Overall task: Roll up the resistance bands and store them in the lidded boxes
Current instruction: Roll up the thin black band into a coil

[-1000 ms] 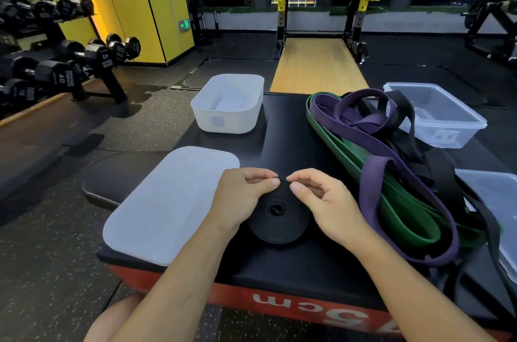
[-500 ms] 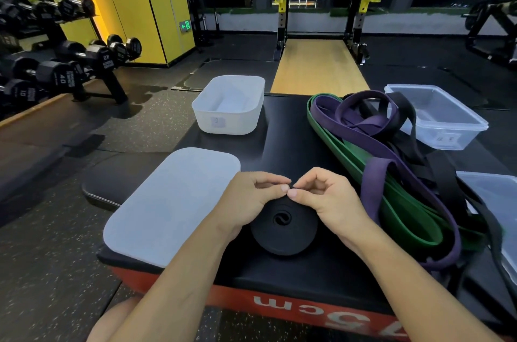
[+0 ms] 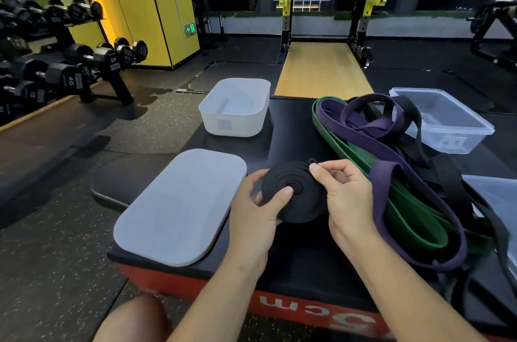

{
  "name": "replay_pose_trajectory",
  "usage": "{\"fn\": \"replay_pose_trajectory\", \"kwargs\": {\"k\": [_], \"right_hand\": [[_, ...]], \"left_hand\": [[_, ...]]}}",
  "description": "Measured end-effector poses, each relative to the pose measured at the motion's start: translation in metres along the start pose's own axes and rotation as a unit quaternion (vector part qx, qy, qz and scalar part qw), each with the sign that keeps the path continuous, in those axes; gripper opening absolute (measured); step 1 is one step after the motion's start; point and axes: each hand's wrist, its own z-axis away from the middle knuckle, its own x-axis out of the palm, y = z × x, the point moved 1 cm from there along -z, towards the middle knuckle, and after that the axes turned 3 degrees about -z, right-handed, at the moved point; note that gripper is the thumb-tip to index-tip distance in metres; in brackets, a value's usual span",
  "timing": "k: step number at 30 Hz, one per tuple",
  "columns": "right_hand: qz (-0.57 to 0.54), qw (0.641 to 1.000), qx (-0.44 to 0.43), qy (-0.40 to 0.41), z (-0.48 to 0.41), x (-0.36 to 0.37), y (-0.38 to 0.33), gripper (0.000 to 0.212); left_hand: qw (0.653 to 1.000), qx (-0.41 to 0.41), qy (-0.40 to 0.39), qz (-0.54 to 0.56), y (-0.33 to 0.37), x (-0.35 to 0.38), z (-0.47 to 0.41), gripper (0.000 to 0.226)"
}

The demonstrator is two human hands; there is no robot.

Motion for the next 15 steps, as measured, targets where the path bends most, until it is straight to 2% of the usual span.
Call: {"fn": "replay_pose_trajectory", "kwargs": {"k": [4, 8, 12, 15], "right_hand": [[0.014, 1.000, 0.018, -0.022, 0.001, -0.002, -0.005, 0.010], [0.021, 0.999, 0.032, -0.037, -0.001, -0.007, -0.012, 0.011], [0.067, 0.993, 0.061, -0.077, -0.003, -0.015, -0.021, 0.017], [0.184, 0.969, 0.056, -0.155, -0.010, -0.024, -0.030, 0.021]], "left_hand": [[0.998, 0.051, 0.020, -0.001, 0.007, 0.001, -0.005, 0.041], [0.997, 0.071, -0.014, -0.023, 0.017, -0.002, -0.011, 0.043], [0.995, 0.038, -0.048, -0.080, 0.027, -0.013, -0.022, 0.043], [0.988, 0.004, -0.097, -0.121, 0.038, -0.024, -0.031, 0.044]]}}
